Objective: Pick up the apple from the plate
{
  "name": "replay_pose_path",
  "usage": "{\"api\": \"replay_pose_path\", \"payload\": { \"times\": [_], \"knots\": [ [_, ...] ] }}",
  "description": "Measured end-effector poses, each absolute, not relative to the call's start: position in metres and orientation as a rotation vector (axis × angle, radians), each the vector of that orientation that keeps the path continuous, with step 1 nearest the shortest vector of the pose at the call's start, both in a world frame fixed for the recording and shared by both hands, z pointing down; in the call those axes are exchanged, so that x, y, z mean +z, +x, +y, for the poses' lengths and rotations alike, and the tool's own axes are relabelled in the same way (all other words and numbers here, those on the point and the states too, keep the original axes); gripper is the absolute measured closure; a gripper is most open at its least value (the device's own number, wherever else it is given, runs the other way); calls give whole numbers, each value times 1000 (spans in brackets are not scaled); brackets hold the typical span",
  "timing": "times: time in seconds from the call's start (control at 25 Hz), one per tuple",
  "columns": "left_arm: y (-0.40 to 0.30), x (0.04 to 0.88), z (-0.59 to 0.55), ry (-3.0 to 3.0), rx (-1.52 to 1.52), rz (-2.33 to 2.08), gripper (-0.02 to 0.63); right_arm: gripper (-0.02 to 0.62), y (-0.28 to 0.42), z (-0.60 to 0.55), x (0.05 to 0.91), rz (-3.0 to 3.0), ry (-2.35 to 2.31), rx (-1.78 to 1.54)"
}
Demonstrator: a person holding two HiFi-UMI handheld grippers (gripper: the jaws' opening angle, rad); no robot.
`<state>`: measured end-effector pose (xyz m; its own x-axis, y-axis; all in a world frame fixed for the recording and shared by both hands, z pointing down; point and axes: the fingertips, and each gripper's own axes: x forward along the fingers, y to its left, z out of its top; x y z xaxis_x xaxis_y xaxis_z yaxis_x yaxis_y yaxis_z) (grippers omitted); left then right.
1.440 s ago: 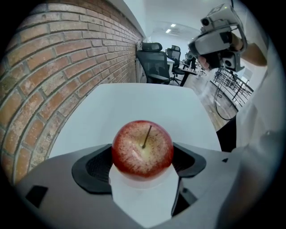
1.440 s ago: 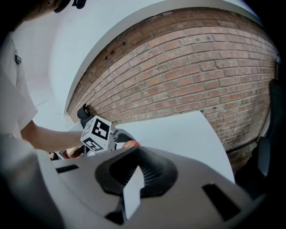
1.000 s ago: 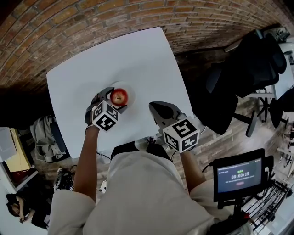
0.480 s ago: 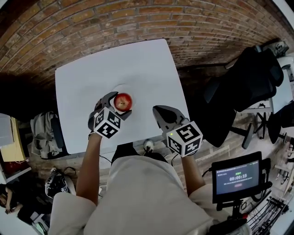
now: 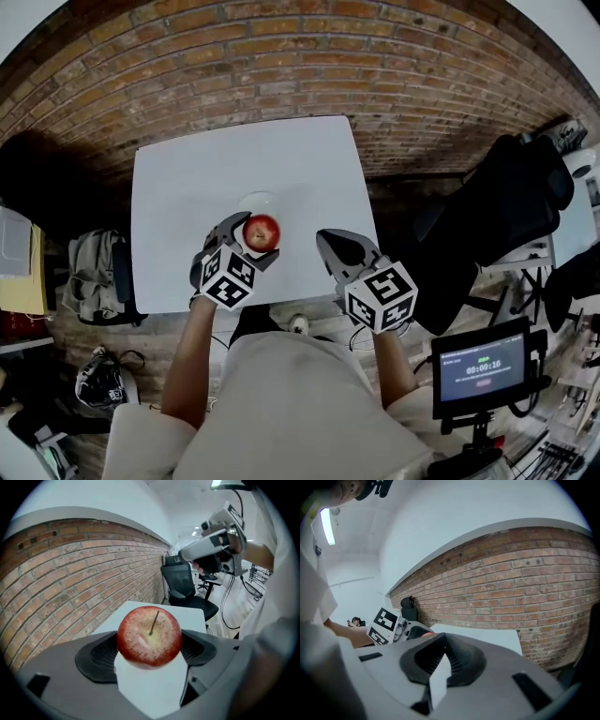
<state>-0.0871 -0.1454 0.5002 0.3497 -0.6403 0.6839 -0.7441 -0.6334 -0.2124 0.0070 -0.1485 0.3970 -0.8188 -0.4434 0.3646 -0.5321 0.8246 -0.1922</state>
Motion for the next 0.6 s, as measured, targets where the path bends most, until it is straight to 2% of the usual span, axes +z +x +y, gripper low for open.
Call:
{"api": "replay_pose_path", "payload": {
  "times": [0.6],
  "knots": [
    [-81,430,-100,2434,951,-1540,198,594,16,-111,328,-2869,626,253]
  ]
}}
